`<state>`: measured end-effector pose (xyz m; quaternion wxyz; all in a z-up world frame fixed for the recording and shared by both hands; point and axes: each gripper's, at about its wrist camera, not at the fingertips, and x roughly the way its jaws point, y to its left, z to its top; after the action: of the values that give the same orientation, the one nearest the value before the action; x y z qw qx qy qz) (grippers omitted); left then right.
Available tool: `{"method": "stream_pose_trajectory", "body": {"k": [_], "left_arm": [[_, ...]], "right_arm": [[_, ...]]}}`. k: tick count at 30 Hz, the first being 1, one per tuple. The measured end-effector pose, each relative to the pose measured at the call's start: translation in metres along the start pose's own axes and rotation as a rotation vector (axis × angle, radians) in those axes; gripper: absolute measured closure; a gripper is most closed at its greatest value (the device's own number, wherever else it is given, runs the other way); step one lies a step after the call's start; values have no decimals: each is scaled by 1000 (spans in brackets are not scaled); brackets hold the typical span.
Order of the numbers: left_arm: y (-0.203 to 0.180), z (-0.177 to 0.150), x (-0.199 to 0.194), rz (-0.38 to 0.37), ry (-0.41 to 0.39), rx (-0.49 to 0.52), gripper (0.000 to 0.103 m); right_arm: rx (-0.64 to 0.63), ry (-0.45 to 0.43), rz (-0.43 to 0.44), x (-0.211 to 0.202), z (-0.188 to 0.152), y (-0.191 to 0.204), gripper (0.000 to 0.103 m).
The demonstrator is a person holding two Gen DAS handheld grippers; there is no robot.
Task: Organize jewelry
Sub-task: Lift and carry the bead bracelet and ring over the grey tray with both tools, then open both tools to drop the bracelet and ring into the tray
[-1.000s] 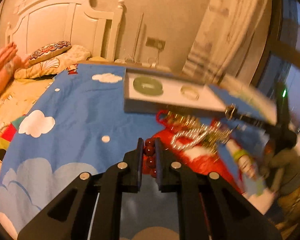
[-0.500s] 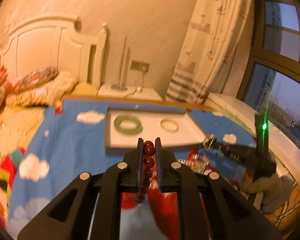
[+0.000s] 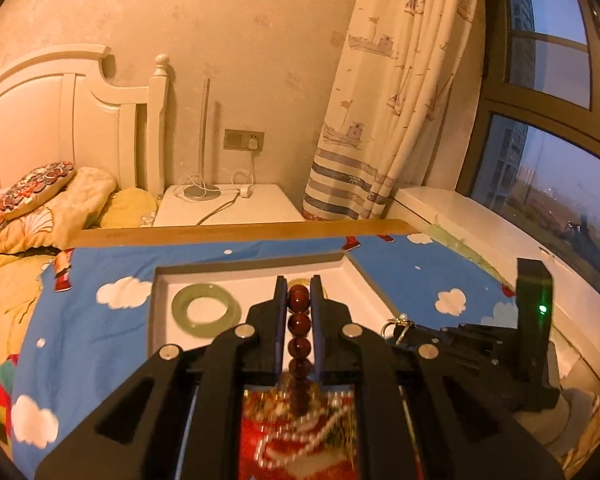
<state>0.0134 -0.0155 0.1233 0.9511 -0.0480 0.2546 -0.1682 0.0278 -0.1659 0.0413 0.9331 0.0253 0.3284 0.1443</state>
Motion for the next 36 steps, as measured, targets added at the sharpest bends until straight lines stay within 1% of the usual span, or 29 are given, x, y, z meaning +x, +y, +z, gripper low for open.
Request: {"method": "stream_pose_trajectory", "body": {"k": [2, 4, 7, 10, 13, 16, 17, 18, 19, 20, 21, 23, 25, 26, 27, 28, 30, 32, 34, 35, 36], "left_arm": [[0, 8, 14, 1, 10, -3, 92], [-1, 14, 27, 10, 17, 5, 92], [2, 17, 47, 10, 31, -5, 92], [11, 8, 74, 24, 78, -33, 92], [22, -6, 95, 65, 137, -42, 92], [33, -18, 103, 107, 175, -47, 92], [36, -20, 104, 113, 183, -51, 89], [40, -23, 104, 122, 191, -57, 83], [42, -24, 103, 136, 195, -59, 65], [44, -25, 101, 165, 189, -63, 43], [47, -27, 97, 183, 174, -64, 37], [49, -29, 89, 206, 160, -64, 36], [51, -33, 75, 247, 149, -65, 34], [53, -38, 65, 280, 138, -70, 29], [54, -40, 57, 299, 134, -74, 25], [56, -48, 45, 315, 132, -87, 24], [60, -62, 28, 322, 134, -121, 17], [66, -79, 16, 322, 160, -158, 16], [72, -93, 9, 331, 196, -174, 16], [77, -99, 6, 325, 218, -201, 16], [81, -102, 3, 313, 219, -231, 16]], "right_arm": [[-16, 3, -10, 8, 13, 2, 98], [-26, 32, -17, 24, 22, 2, 98], [-38, 88, -55, 47, 28, 3, 98], [-31, 148, -102, 69, 28, 1, 98], [-33, 197, -132, 85, 25, 0, 97], [-31, 216, -126, 90, 23, -1, 94], [-34, 216, -127, 90, 23, -1, 89], [-36, 213, -130, 89, 23, -1, 75], [-37, 213, -134, 89, 24, -1, 66], [-36, 207, -120, 87, 24, -1, 58], [-38, 198, -121, 85, 25, 0, 52], [-38, 168, -123, 75, 27, 1, 52], [-23, 124, -106, 62, 29, 0, 52], [-12, 78, -84, 48, 28, -2, 52], [-10, 57, -71, 40, 28, -2, 52], [-11, 30, -51, 29, 25, -4, 52], [-14, 19, -33, 18, 17, -7, 51], [-5, 36, -28, 13, 8, -11, 51], [8, 55, -23, 12, -2, -15, 51], [17, 60, -18, 10, -9, -17, 51], [29, 69, -7, 10, -14, -20, 51]]}}
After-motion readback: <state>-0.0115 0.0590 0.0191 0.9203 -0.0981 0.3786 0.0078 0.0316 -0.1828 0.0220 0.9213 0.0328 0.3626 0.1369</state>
